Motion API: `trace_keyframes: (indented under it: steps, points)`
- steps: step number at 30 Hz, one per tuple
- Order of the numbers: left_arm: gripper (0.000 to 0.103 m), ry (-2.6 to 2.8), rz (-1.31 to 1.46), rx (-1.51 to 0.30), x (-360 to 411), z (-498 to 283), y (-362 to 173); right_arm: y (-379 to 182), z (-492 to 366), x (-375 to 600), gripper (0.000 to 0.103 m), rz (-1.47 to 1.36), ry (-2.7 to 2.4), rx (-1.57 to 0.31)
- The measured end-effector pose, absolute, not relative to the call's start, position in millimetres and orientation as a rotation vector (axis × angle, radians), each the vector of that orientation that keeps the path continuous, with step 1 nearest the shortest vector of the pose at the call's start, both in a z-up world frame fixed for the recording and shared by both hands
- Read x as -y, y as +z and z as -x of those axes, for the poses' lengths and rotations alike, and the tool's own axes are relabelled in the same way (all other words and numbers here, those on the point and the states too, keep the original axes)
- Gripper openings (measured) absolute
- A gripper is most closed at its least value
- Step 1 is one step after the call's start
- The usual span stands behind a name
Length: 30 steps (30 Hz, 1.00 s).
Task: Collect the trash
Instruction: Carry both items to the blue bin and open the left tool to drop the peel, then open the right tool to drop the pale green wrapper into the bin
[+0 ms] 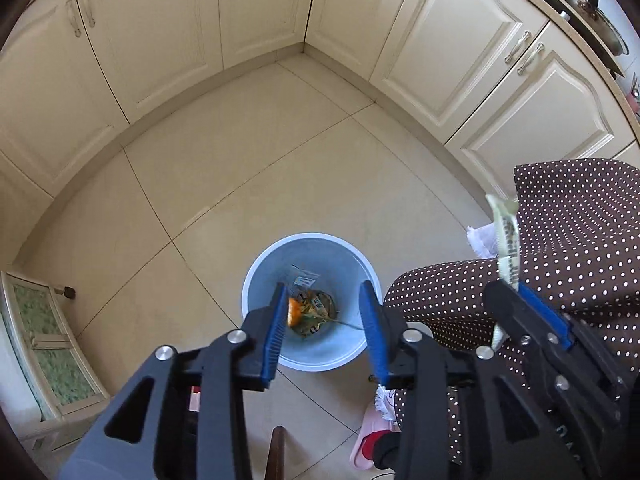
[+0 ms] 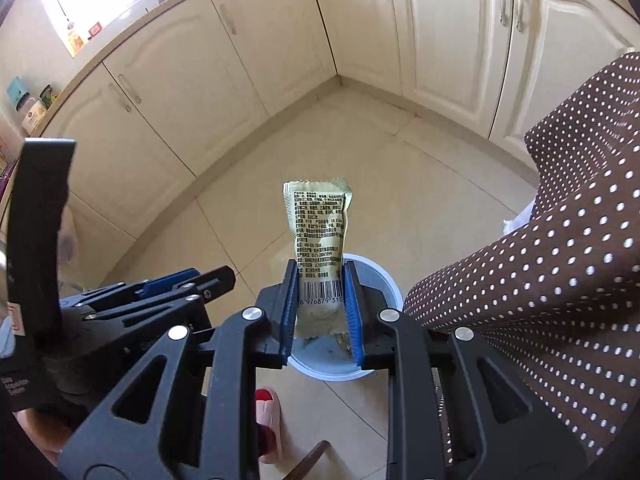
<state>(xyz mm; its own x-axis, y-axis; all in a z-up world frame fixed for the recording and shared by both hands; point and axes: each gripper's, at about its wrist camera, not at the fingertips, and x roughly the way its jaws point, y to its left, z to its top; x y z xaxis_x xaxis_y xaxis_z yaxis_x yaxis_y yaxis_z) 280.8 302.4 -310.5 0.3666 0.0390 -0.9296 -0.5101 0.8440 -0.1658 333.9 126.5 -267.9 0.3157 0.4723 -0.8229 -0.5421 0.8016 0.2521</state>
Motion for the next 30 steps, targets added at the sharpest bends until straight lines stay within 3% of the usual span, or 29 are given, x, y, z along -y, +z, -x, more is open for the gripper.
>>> trace_keyframes:
  steps: [12, 19, 23, 30]
  points:
    - [0.037, 0.383, 0.479, -1.103, -308.7, -268.2, -292.8, -266.7, -331.1, -137.1, 0.023, 0.082, 0.696, -1.041]
    - [0.037, 0.392, 0.483, -1.054, -312.3, -258.5, -273.8, -253.8, -329.0, -137.3, 0.03, 0.05, 0.698, -0.972]
    - [0.037, 0.404, 0.476, -1.019, -311.9, -252.8, -260.3, -241.8, -324.8, -131.7, 0.044, 0.048, 0.681, -0.926]
    - [0.037, 0.371, 0.426, -0.892, -293.0, -240.0, -218.5, -195.2, -302.0, -109.6, 0.044, 0.047, 0.65, -0.802]
